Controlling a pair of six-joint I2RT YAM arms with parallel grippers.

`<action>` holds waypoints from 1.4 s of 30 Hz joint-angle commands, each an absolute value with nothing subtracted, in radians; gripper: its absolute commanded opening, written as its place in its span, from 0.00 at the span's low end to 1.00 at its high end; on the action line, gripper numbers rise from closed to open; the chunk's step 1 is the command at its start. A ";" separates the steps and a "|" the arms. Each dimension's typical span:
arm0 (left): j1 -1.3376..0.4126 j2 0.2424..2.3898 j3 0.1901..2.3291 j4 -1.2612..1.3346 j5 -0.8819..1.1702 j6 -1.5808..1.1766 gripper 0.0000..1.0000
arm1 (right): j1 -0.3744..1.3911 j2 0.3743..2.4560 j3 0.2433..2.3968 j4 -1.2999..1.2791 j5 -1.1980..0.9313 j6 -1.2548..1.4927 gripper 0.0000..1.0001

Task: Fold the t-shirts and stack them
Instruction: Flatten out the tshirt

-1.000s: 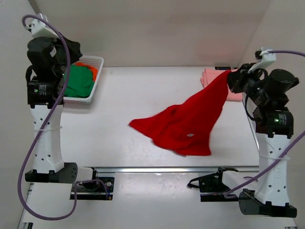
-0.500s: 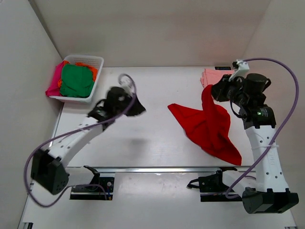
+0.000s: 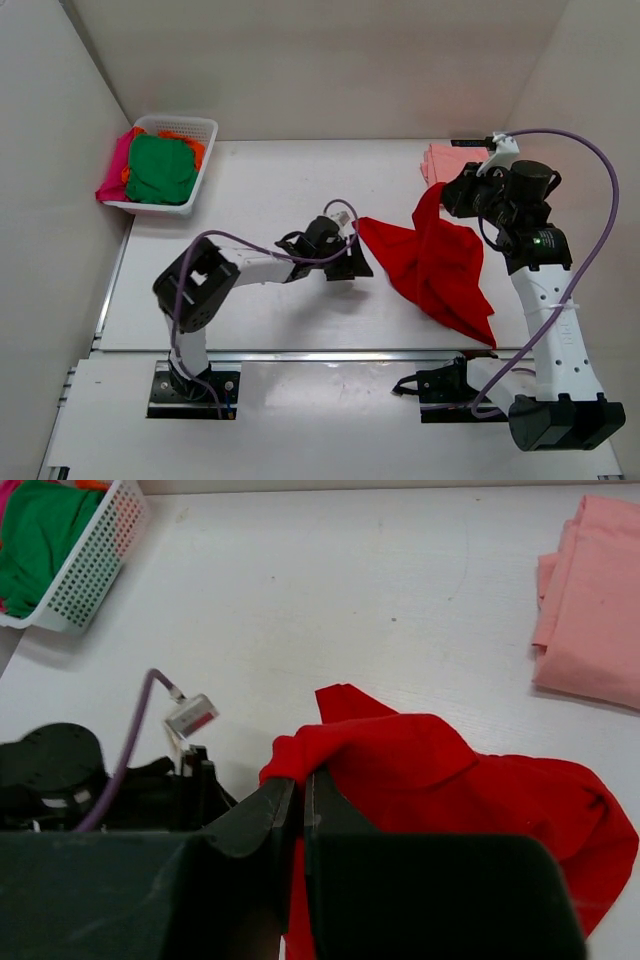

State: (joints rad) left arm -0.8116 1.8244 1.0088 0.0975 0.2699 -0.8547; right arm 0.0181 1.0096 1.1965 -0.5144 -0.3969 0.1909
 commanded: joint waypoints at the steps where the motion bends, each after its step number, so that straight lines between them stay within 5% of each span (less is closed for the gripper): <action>1: -0.885 1.920 1.156 0.152 0.227 -0.931 0.71 | 0.002 1.005 1.190 -0.446 -0.394 0.181 0.00; 10: -0.904 2.128 1.397 0.006 0.173 -0.971 0.67 | -0.031 1.003 1.177 -0.428 -0.396 0.173 0.00; 11: -0.899 2.131 1.407 0.006 0.163 -0.974 0.58 | -0.031 1.000 1.170 -0.425 -0.400 0.178 0.00; 12: -0.891 2.135 1.408 0.024 0.161 -0.976 0.14 | -0.026 0.999 1.158 -0.420 -0.402 0.178 0.01; 13: -0.882 2.132 1.414 0.029 0.152 -0.976 0.00 | -0.029 1.003 1.157 -0.416 -0.402 0.178 0.00; 27: -0.306 1.323 1.529 -0.209 0.223 -0.787 0.00 | -0.164 0.911 1.382 -0.419 -0.506 0.278 0.00; 31: -0.141 1.256 1.635 -0.268 0.348 -0.824 0.00 | -0.158 0.905 1.523 -0.434 -0.549 0.293 0.00; 42: -0.095 1.242 1.854 -0.360 0.371 -0.845 0.00 | -0.117 0.900 1.710 -0.495 -0.535 0.307 0.00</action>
